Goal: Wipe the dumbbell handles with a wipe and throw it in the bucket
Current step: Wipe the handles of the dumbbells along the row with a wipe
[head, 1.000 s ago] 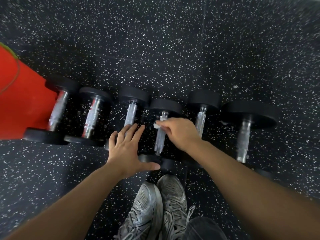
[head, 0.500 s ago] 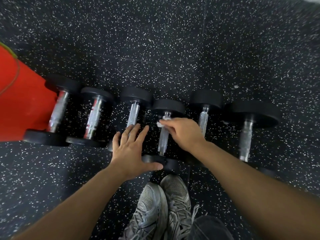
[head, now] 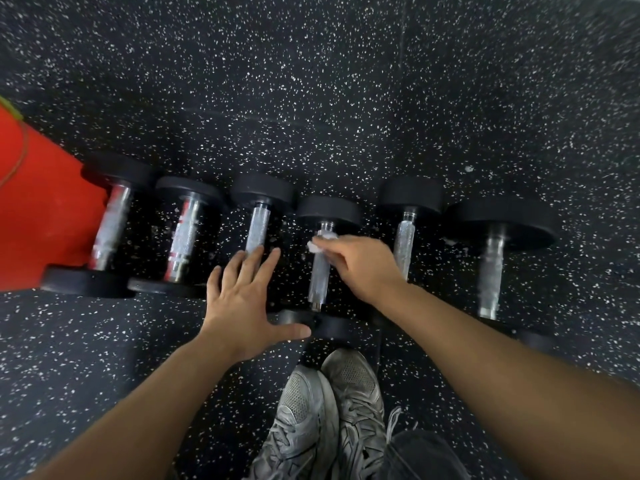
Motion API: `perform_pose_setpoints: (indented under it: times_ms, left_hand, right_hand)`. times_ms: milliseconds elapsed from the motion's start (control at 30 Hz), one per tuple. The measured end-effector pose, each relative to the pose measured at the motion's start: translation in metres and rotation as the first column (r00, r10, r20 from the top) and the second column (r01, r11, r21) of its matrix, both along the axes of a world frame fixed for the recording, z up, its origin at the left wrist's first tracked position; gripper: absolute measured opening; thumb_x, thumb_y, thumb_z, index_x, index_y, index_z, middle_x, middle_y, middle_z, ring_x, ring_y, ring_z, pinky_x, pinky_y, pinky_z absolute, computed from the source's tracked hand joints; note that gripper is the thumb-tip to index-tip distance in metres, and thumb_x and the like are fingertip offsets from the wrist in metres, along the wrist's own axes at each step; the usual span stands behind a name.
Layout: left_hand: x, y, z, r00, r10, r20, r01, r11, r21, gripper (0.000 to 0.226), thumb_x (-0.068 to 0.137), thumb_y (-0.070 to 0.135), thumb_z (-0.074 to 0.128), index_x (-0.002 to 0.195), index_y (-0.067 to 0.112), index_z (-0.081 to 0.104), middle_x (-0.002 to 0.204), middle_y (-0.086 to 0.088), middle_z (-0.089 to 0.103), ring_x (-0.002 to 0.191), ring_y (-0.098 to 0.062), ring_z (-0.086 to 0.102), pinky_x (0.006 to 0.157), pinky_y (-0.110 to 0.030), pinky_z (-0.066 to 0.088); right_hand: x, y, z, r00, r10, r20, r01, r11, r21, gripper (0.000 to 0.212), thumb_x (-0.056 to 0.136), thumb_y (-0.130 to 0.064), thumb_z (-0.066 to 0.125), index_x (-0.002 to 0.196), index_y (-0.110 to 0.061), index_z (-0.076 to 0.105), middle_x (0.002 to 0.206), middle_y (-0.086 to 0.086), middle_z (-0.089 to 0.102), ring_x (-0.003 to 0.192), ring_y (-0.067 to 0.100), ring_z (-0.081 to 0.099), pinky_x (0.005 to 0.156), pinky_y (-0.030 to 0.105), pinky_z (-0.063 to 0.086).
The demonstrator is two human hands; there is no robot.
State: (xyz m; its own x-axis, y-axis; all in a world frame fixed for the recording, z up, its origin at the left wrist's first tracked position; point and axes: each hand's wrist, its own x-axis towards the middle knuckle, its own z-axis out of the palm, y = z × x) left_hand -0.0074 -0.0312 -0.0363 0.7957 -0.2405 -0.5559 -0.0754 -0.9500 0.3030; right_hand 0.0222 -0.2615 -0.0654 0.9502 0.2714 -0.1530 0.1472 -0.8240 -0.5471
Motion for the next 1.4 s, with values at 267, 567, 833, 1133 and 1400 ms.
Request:
perform_pose_setpoints:
  times_ms: [267, 567, 833, 1133, 1400]
  left_hand:
    - [-0.001, -0.002, -0.001, 1.0, 0.023, 0.014, -0.023, 1.0, -0.018, 0.143, 0.054, 0.096, 0.06, 0.158, 0.04, -0.02, 0.17, 0.01, -0.018, 0.155, -0.016, -0.017, 0.126, -0.052, -0.007]
    - [-0.005, -0.072, 0.006, 0.994, 0.035, 0.1, -0.012, 0.974, -0.228, 0.132, 0.054, 0.103, 0.039, 0.159, 0.044, -0.014, 0.172, 0.008, -0.008, 0.156, -0.014, -0.011, 0.126, -0.046, -0.009]
    - [0.001, -0.12, -0.011, 0.99, -0.051, 0.134, 0.073, 0.983, -0.167, 0.131, 0.062, 0.101, 0.04, 0.159, 0.035, -0.018, 0.172, -0.001, -0.011, 0.155, -0.017, -0.019, 0.125, -0.051, -0.011]
    - [-0.004, -0.117, -0.023, 0.99, -0.001, 0.142, 0.026, 0.985, -0.172, 0.138, 0.055, 0.106, 0.037, 0.16, 0.035, -0.015, 0.17, 0.009, -0.017, 0.152, -0.009, -0.027, 0.127, -0.05, -0.005]
    - [-0.004, -0.116, -0.022, 0.98, -0.016, 0.196, 0.045, 0.989, -0.141, 0.138, 0.054, 0.109, 0.032, 0.162, 0.034, -0.011, 0.172, 0.004, -0.007, 0.156, -0.013, -0.017, 0.127, -0.049, 0.002]
  right_hand:
    - [-0.015, 0.001, 0.011, 0.868, 0.423, -0.259, -0.453, 0.889, -0.068, 0.033, 0.105, -0.035, 0.048, 0.134, -0.044, 0.06, 0.125, -0.013, 0.071, 0.112, 0.014, 0.066, 0.087, 0.029, 0.051]
    - [-0.008, -0.071, 0.034, 0.99, -0.107, -0.093, 0.128, 0.959, 0.254, 0.031, 0.097, -0.026, 0.066, 0.127, -0.032, 0.07, 0.066, -0.031, 0.061, 0.057, -0.005, 0.056, 0.058, 0.013, 0.04]
    - [0.009, -0.133, 0.016, 0.972, -0.224, -0.078, 0.219, 0.974, -0.059, 0.03, 0.102, -0.032, 0.057, 0.13, -0.035, 0.067, 0.123, -0.005, 0.073, 0.108, 0.014, 0.068, 0.085, 0.028, 0.053]
    - [-0.013, -0.125, 0.006, 0.994, -0.041, -0.1, 0.031, 0.994, -0.104, 0.03, 0.103, -0.031, 0.054, 0.129, -0.035, 0.067, 0.124, -0.007, 0.072, 0.11, 0.019, 0.068, 0.088, 0.037, 0.055]
    - [-0.009, -0.133, 0.014, 0.99, 0.032, -0.138, -0.042, 0.997, -0.068, 0.03, 0.101, -0.036, 0.056, 0.13, -0.041, 0.065, 0.121, -0.011, 0.073, 0.076, -0.012, 0.062, 0.077, 0.026, 0.056]
